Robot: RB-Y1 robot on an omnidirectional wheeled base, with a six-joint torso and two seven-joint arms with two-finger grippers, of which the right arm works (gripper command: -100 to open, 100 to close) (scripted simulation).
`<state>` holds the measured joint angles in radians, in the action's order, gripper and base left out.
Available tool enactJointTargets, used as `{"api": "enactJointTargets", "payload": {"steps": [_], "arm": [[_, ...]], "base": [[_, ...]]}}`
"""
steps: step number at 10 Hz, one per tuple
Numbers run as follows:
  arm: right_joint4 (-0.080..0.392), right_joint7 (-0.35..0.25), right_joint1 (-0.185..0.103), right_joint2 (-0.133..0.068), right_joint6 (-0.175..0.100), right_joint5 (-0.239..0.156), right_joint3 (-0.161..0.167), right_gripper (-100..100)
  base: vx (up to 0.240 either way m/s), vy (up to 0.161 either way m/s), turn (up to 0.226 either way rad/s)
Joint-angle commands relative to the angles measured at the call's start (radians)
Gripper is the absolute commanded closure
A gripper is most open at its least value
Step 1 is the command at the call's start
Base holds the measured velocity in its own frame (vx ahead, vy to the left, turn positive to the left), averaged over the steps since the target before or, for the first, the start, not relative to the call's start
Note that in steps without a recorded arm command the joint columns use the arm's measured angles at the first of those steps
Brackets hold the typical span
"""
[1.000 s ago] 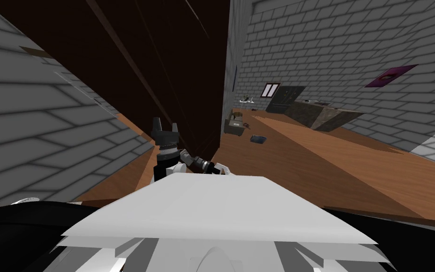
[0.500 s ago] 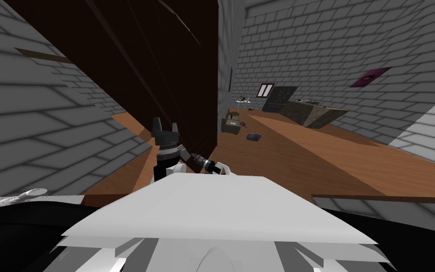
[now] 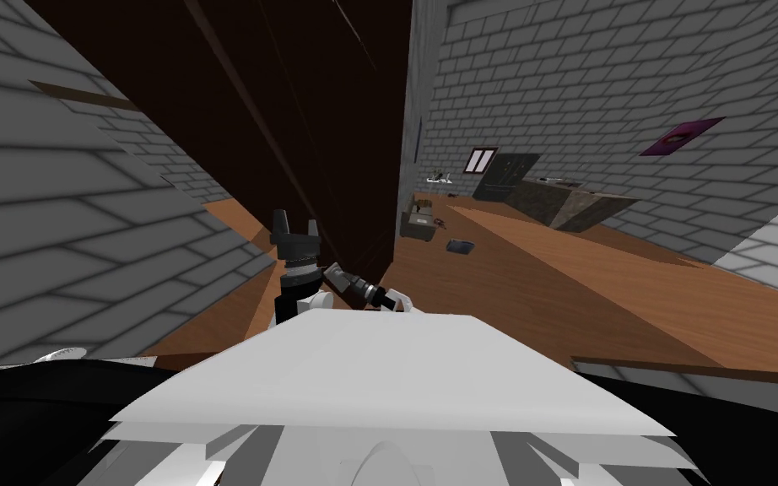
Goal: Push the door open
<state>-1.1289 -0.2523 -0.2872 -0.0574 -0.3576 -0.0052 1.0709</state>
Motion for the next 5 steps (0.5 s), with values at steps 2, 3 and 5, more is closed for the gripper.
{"api": "enactJointTargets", "payload": {"steps": [2, 3, 5], "arm": [[0.009, 0.005, 0.0, 0.02, -0.001, 0.002, -0.009, -100], [0.004, 0.005, 0.002, 0.014, 0.001, 0.002, -0.007, -100], [0.004, 0.005, 0.002, 0.014, 0.001, 0.002, -0.007, 100]], "base": [[0.083, 0.199, 0.02], [0.035, 0.076, -0.008], [-0.011, -0.022, 0.004]]}}
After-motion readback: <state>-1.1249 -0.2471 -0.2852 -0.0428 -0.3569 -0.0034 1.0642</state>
